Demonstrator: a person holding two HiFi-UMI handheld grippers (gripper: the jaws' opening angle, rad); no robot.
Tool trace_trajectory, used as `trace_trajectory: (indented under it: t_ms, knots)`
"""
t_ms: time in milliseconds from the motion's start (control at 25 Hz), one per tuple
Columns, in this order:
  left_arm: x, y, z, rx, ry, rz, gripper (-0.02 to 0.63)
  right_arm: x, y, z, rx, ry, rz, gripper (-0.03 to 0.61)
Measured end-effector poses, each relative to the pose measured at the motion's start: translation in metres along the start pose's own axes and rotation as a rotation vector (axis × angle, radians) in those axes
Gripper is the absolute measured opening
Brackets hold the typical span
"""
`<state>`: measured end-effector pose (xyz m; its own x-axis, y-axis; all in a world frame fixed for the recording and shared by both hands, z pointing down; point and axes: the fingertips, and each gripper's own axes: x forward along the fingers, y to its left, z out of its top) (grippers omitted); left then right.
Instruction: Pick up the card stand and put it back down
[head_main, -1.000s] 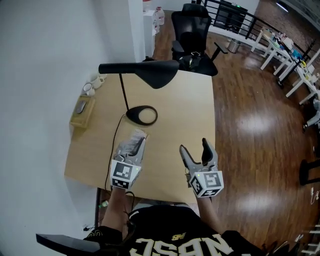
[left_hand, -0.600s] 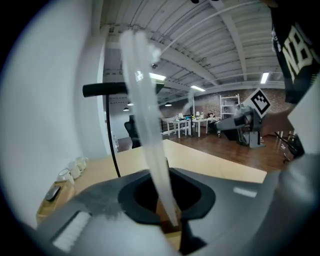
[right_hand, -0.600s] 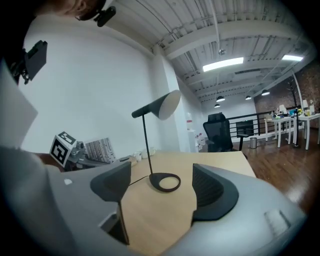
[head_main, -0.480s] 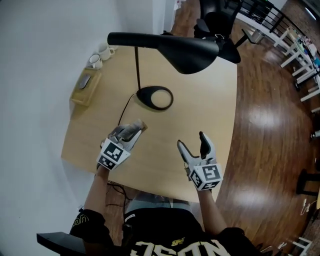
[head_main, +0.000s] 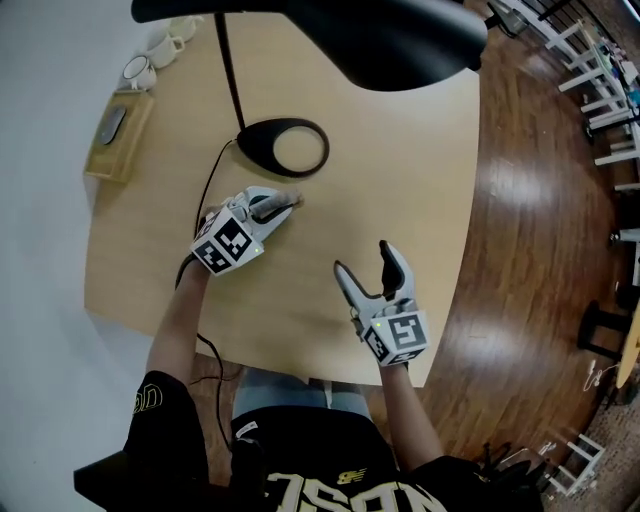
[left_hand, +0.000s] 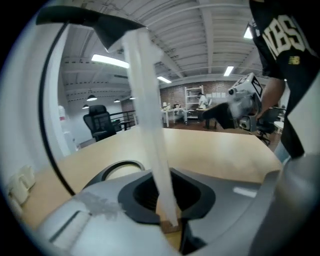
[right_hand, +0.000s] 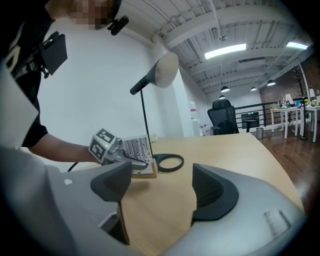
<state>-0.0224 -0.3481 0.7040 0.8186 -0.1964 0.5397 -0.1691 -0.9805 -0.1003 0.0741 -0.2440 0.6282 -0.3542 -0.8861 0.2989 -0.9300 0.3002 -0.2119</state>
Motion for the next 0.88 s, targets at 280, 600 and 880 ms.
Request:
trace_trajectory:
  t_ms: [280,600,880]
  knots:
    - [0.050,-0.024,-0.008,0.102,0.012,-0.225,0.048,-0.015,-0.023,0.004,-0.005,0.009,-0.054,0.385]
    - [0.042,0.015,0.001,-0.037,0.060,-0.069,0.335,-0.024,-0.033,0.016,0.021,0.007,-0.075,0.385]
    - [-0.064,0.041,0.017,-0.347,-0.133,0.297,0.370,-0.016,0.001,0.073,0.020,-0.078,0.005,0.385]
